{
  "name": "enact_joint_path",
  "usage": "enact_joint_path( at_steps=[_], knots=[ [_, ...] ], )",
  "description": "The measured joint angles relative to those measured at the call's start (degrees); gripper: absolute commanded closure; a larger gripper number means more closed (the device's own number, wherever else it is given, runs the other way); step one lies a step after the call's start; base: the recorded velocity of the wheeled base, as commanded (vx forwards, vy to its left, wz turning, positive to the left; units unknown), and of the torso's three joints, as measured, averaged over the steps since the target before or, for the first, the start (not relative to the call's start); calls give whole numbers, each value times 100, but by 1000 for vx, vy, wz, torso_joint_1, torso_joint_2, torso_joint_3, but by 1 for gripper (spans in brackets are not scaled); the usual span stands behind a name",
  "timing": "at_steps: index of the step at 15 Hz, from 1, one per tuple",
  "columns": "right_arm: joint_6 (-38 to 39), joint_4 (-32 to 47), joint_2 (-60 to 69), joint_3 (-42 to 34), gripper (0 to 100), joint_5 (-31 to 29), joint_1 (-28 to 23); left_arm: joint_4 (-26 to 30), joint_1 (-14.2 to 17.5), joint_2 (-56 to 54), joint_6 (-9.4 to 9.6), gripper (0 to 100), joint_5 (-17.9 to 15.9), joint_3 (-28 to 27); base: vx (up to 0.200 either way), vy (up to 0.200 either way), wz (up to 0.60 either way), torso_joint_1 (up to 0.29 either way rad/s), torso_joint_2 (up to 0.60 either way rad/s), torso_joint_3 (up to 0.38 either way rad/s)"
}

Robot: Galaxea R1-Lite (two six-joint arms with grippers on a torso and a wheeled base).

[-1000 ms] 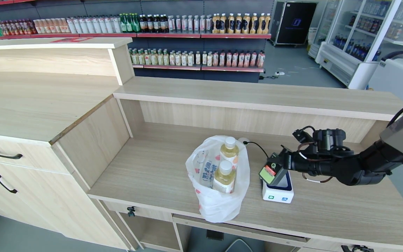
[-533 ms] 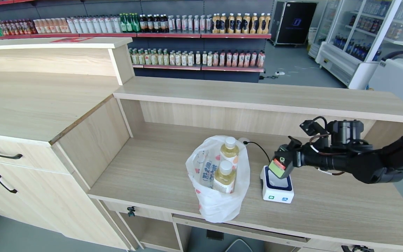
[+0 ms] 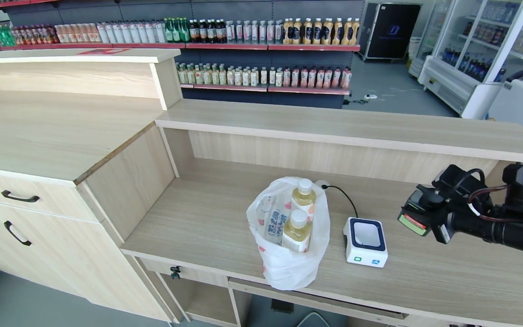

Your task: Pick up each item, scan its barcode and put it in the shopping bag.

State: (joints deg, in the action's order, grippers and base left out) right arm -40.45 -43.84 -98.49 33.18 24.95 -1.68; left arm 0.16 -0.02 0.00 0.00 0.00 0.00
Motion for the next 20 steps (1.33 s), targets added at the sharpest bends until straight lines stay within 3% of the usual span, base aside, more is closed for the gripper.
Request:
enact_joint_path(
  at_steps=[5,11,15,20],
  knots=[
    [432,-206,-377,41,100,17,642,0,5,0,0,0,-2,0,0,0,0,0,0,0],
    [1708,-1829,-1825,618,100,112,1257,2,2,0,2,0,0,0,0,0,0,0,0,0],
    [1792,-2177,-2717,1097,100,556,1410,2,0,0,5,0,0,0,0,0,0,0,0,0],
    [1792,-2297,-3351,1378,100,624,1425,0,2,0,0,0,0,0,0,0,0,0,0,0]
  ],
)
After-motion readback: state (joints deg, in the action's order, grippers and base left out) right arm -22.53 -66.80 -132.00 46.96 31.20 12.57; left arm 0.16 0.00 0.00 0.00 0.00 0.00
